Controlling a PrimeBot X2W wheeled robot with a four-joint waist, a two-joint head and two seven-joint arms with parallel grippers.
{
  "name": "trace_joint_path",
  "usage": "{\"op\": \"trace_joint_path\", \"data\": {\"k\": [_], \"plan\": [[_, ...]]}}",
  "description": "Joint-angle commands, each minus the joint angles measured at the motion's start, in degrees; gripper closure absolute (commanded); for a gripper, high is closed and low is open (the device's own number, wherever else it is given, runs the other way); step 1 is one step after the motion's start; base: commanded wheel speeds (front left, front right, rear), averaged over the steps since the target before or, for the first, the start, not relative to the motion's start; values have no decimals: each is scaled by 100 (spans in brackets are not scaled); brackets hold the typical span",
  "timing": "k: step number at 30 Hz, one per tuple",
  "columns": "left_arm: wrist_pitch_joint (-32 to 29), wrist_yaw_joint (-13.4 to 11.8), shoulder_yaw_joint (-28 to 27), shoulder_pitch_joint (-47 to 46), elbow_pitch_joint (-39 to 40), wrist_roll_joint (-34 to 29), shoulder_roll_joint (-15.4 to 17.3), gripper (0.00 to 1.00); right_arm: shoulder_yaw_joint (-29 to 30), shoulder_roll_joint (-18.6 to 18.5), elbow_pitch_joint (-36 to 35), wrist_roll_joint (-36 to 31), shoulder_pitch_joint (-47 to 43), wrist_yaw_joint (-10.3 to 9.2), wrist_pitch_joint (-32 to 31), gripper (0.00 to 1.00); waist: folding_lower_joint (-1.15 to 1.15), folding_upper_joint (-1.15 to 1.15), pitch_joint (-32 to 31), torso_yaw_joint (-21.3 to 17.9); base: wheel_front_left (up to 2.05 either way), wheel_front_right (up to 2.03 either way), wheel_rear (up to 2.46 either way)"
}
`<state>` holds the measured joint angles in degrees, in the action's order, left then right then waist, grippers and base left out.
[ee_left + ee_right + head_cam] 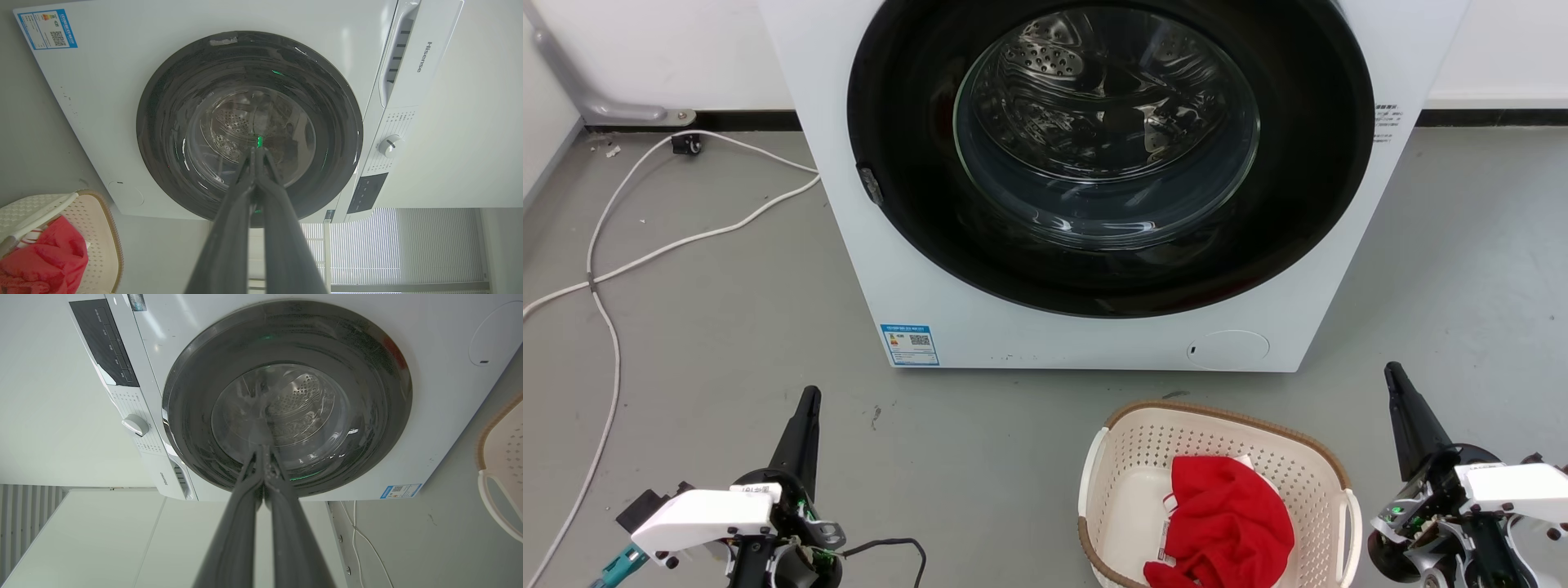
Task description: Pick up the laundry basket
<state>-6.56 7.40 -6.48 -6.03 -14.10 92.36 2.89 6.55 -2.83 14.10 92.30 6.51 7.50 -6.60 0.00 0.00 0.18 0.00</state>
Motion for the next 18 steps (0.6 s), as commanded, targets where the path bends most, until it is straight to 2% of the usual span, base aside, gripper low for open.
{"op": "trace_joint_path", "data": {"k": [1,18], "plan": [[-13,24,-4,-42,1,13,-6,100,-1,-9,-22,23,-64,-2,-7,100,0,0,0,0,0,0,0],[-13,24,-4,-42,1,13,-6,100,0,-9,-22,23,-64,-2,-7,100,0,0,0,0,0,0,0]]}}
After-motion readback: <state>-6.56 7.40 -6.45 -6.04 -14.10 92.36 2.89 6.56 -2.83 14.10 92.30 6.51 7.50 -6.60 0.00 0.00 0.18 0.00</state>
